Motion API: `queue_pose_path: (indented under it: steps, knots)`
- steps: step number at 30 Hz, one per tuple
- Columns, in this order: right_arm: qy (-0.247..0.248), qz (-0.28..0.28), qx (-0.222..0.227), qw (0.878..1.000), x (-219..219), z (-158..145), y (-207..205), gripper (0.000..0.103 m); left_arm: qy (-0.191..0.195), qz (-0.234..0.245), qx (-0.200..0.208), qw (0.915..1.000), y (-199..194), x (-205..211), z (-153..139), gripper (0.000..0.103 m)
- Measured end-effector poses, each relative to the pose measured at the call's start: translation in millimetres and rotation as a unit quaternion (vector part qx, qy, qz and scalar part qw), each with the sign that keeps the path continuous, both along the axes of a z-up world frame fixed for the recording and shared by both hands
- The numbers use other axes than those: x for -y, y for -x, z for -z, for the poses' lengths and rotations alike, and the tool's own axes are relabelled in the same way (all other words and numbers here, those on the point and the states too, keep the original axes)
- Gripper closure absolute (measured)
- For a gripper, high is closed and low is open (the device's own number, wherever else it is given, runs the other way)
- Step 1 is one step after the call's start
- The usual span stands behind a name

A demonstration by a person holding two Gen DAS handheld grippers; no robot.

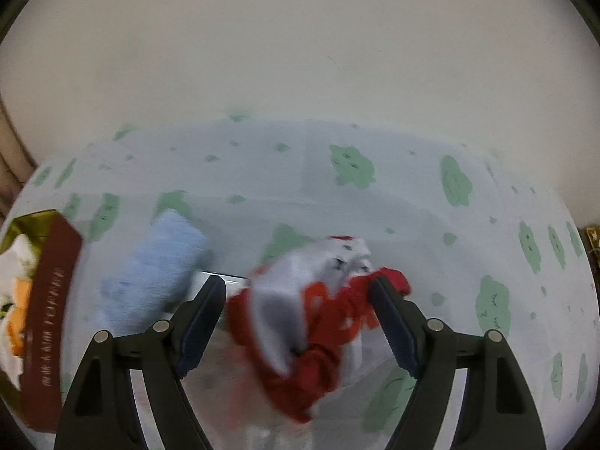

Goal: Organize soft objects
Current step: 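Grasp the white-and-red star-print cloth with the right gripper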

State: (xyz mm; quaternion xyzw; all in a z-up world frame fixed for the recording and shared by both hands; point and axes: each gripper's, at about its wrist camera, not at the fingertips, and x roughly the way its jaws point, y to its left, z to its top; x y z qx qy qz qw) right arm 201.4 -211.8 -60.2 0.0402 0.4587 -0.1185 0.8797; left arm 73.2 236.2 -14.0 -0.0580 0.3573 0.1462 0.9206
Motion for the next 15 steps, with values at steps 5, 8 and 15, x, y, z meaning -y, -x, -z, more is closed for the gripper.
queue_pose_path:
  steps: [5,8,15]
  knots:
    - [-0.041,0.023,0.008,0.999,39.5,4.4,18.6,0.043,-0.007,0.005,-0.002,1.0,-0.8,2.7,1.2,0.05]
    - [-0.034,0.033,0.001,0.999,56.6,7.7,33.0,0.048,-0.012,0.006,-0.002,0.9999,-0.7,4.3,1.4,0.05]
    - [-0.031,0.015,0.011,0.999,83.7,18.1,71.3,0.066,-0.025,0.011,-0.005,0.9996,-1.0,9.3,2.5,0.05]
